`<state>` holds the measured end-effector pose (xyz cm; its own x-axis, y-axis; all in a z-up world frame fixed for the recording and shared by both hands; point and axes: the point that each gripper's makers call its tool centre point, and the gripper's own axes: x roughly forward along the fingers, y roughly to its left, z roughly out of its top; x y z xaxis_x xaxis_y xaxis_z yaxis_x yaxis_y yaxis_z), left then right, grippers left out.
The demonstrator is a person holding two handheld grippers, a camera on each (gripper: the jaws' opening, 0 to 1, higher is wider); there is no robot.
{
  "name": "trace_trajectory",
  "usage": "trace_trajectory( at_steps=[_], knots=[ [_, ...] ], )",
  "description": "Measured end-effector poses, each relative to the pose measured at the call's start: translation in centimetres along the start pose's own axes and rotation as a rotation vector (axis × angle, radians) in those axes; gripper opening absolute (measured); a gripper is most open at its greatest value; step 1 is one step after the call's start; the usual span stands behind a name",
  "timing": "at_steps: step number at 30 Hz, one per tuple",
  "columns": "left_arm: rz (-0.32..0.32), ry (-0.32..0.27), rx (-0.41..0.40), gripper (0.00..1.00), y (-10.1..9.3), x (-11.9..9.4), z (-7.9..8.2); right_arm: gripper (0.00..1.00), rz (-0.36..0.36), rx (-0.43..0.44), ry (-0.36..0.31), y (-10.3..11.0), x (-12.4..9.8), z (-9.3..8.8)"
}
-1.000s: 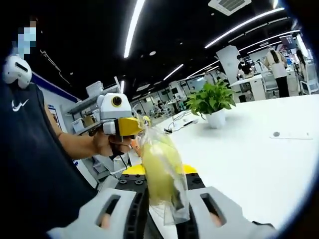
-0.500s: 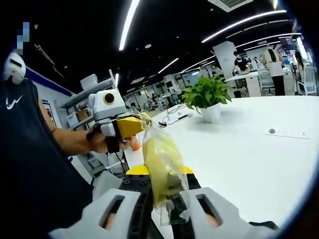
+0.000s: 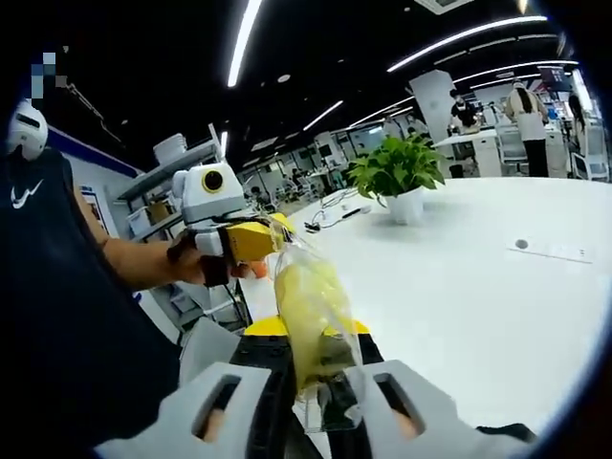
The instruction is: Compare the silicone blocks by pressing each to a similar depth, holding the contact briefly, and releasing to observe deformation and rebound differences across the visible hardness samples.
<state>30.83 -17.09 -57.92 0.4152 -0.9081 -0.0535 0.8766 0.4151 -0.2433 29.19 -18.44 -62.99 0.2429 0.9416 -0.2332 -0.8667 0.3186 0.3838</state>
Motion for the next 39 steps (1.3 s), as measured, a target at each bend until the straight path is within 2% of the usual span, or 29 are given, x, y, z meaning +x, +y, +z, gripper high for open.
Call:
trace_trajectory(
  at_steps=[1, 3, 13, 16, 19, 20, 21, 22, 23, 26, 28, 30, 32, 34, 35, 37, 39],
  knots=[
    [0.005, 0.009, -0.001, 0.01, 0.1, 0.1, -0.2, 0.03, -0.002, -0.002, 0.003, -0.1, 0.0, -0.2],
    [-0.002, 0.038, -0.084, 0.03, -0.2, 0.3, -1.0, 0.03, 0.003, -0.001, 0.009, -0.1, 0.1, -0.5],
    [-0.004, -0.003, -0.050, 0.02, -0.4, 0.5, -0.7, 0.03, 0.045, 0.008, 0.024, 0.5, -0.2, -0.7],
    [-0.010, 0.006, -0.089, 0.01, -0.5, 0.3, -0.8, 0.03, 0.050, -0.002, 0.030, 0.5, -0.2, -0.7],
    [-0.004, 0.039, -0.185, 0.01, -0.4, 0.1, -1.4, 0.03, 0.062, 0.006, 0.046, 0.7, 0.0, -1.2],
    [-0.017, 0.049, -0.190, 0.01, -0.4, 0.0, -1.6, 0.03, 0.070, 0.008, 0.056, 0.8, 0.1, -1.5],
    [-0.018, 0.048, -0.169, 0.01, -0.6, -0.1, -1.7, 0.03, 0.077, 0.007, 0.062, 0.9, 0.1, -1.6],
    [-0.037, 0.051, -0.089, 0.01, -1.0, -0.3, -1.8, 0.03, 0.090, -0.009, 0.068, 1.2, 0.1, -1.9],
    [-0.046, 0.065, -0.044, 0.01, -1.4, -0.5, -2.2, 0.03, 0.096, -0.021, 0.076, 1.3, 0.1, -2.2],
    [-0.041, 0.097, -0.037, 0.04, -1.5, -0.3, -3.2, 0.02, 0.085, -0.037, 0.113, 1.2, 0.1, -3.0],
    [-0.025, 0.115, -0.064, 0.01, -1.3, -0.2, -3.5, 0.03, 0.090, -0.036, 0.122, 1.1, 0.1, -3.4],
    [-0.005, 0.102, -0.033, 0.00, -1.1, 0.0, -3.4, 0.03, 0.083, -0.025, 0.118, 0.7, 0.0, -3.4],
    [-0.007, 0.099, -0.060, 0.00, -1.1, 0.3, -3.5, 0.04, 0.084, -0.019, 0.120, 0.5, -0.3, -3.4],
    [-0.018, 0.105, -0.122, 0.00, -1.2, 0.6, -3.5, 0.05, 0.084, -0.031, 0.120, 0.5, -0.6, -3.5],
    [-0.020, 0.105, -0.109, 0.00, -1.2, 0.7, -3.6, 0.05, 0.085, -0.034, 0.121, 0.5, -0.7, -3.5],
    [-0.026, 0.100, -0.021, 0.00, -1.2, 0.9, -3.6, 0.06, 0.074, -0.021, 0.116, 0.3, -0.8, -3.6],
    [-0.026, 0.109, -0.026, 0.00, -1.4, 1.2, -3.8, 0.07, 0.070, -0.015, 0.120, 0.2, -1.0, -3.7]
  ],
)
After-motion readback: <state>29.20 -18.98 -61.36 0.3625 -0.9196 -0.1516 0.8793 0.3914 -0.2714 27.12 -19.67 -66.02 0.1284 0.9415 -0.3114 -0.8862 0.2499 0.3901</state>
